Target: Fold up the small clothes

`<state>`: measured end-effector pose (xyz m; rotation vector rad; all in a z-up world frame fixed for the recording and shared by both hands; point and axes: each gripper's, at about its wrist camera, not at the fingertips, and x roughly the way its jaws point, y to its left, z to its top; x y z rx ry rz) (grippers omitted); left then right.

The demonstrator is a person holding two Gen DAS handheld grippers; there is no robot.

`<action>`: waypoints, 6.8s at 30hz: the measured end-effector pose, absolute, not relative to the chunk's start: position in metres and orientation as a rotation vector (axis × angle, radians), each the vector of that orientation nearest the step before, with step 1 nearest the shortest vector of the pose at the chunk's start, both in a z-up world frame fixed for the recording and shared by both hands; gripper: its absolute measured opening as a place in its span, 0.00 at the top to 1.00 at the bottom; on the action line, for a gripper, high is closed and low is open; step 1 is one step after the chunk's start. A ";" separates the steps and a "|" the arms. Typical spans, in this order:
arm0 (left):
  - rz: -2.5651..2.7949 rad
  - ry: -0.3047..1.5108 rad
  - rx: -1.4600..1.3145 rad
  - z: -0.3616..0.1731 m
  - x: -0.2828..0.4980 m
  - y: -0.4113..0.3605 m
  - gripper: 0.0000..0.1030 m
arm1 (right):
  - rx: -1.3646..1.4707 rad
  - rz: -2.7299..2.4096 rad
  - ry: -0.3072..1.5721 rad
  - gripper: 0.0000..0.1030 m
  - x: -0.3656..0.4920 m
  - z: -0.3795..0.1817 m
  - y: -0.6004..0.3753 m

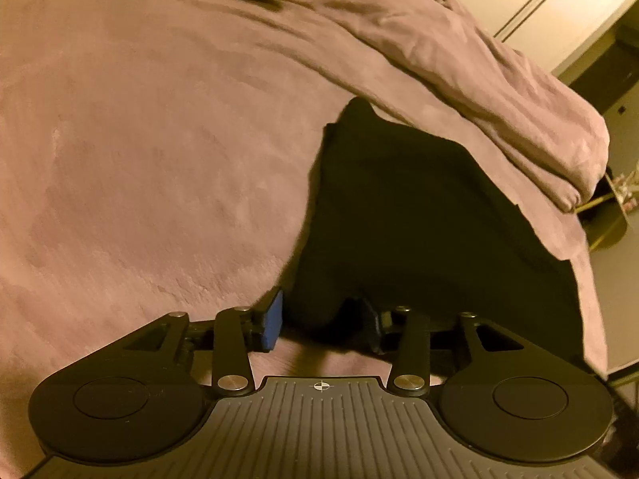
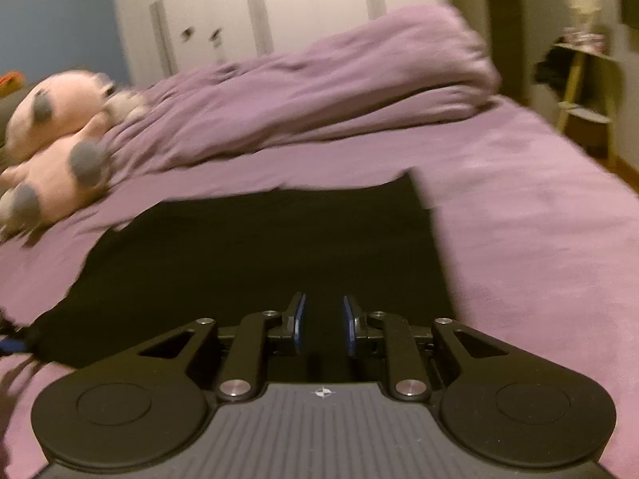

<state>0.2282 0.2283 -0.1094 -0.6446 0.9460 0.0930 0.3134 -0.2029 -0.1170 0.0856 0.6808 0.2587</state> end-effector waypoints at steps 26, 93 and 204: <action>-0.069 0.910 -1.011 -0.147 0.263 0.257 0.59 | 0.018 0.374 0.720 0.83 0.295 -0.140 -0.125; -0.211 0.984 -0.511 -0.119 0.261 0.082 0.51 | 0.361 0.361 0.812 0.51 0.349 -0.144 -0.197; -0.162 0.895 -0.573 -0.100 0.330 0.107 0.54 | 0.497 0.387 0.811 0.95 0.320 -0.178 -0.202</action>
